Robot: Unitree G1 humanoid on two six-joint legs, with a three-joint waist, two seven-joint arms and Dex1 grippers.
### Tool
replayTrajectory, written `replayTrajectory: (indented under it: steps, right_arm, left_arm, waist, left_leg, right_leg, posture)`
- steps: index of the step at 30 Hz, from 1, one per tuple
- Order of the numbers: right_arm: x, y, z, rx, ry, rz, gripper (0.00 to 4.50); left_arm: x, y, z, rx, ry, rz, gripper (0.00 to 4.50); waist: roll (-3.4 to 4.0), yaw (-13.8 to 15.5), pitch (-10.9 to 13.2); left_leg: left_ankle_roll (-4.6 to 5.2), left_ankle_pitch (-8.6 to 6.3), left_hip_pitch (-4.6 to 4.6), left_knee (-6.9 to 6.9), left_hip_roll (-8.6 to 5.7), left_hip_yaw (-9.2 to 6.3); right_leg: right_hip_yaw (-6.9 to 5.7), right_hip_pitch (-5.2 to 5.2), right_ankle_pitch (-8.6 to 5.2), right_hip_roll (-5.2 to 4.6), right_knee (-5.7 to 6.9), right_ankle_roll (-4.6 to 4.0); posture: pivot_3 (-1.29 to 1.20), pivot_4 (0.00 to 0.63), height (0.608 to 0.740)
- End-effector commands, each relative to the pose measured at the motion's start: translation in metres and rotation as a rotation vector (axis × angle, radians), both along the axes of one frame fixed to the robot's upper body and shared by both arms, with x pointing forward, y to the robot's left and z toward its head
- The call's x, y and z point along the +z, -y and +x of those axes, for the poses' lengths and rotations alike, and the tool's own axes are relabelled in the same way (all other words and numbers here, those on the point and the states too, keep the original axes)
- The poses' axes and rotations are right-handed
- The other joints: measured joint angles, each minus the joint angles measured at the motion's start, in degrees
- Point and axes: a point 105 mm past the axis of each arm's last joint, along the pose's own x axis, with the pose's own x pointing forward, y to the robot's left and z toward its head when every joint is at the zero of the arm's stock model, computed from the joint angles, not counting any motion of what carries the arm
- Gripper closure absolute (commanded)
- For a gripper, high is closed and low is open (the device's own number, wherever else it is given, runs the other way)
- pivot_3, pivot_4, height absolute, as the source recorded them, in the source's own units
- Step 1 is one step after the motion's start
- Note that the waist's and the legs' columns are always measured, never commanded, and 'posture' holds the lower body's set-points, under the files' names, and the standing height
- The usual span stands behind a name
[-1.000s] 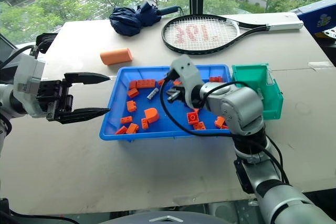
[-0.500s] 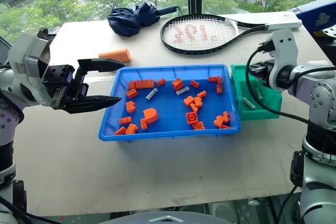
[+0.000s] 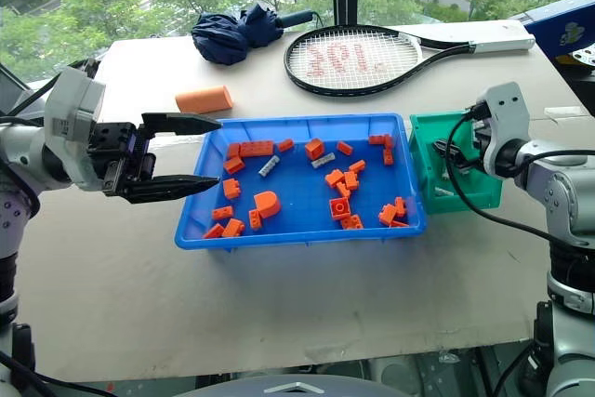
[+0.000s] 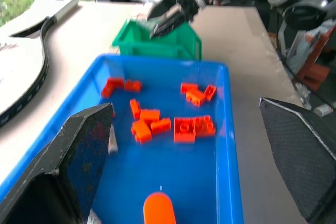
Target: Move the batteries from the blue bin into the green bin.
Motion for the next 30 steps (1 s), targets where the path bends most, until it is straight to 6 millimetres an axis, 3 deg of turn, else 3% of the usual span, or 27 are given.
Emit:
replayTrajectory:
  steps: [1,4,8,18,30]
  right_arm:
    - [0.015,-0.047,-0.005,0.240,0.063,-0.014,0.13]
    - [0.009,-0.081,-0.001,0.410,0.087,-0.071,0.13]
    - [-0.004,-0.119,0.009,0.570,0.082,-0.139,0.13]
    - [-0.030,-0.177,0.024,0.757,0.017,-0.161,0.13]
    - [-0.059,-0.184,0.037,0.745,-0.125,-0.224,0.13]
  left_arm:
    - [0.005,-0.029,0.002,0.106,0.060,0.048,0.00]
    - [0.001,-0.050,0.003,0.171,0.056,0.058,0.00]
    - [-0.003,-0.063,-0.001,0.204,0.056,0.073,0.00]
    - [0.000,-0.057,-0.011,0.203,0.075,0.048,0.00]
    - [0.005,-0.038,-0.019,0.133,0.088,0.048,0.00]
  waist:
    - [0.00,0.1,0.0]
    - [-0.01,0.1,0.0]
    - [-0.04,0.5,0.0]
    - [-0.07,0.1,0.0]
    - [-0.07,0.0,0.0]
  left_leg:
    - [0.00,0.00,0.00,0.00,0.02,-0.01]
    - [0.00,0.00,-0.02,0.01,0.03,0.01]
    - [0.01,-0.01,-0.08,0.04,0.00,-0.01]
    - [-0.01,0.00,-0.16,0.03,-0.02,-0.05]
    - [-0.03,0.00,-0.16,0.04,-0.02,-0.01]
  right_leg:
    - [-0.02,0.00,0.00,0.00,0.00,0.00]
    - [-0.02,-0.01,0.00,0.00,-0.01,0.00]
    - [-0.06,-0.01,0.00,-0.04,-0.06,0.00]
    - [-0.06,-0.13,0.00,-0.04,-0.02,0.00]
    - [-0.02,-0.21,0.00,-0.02,0.13,-0.01]
  posture:
    - [0.00,0.150,0.740]
    - [0.00,0.150,0.740]
    - [0.00,0.150,0.740]
    - [0.00,0.150,0.740]
    - [0.00,0.150,0.740]
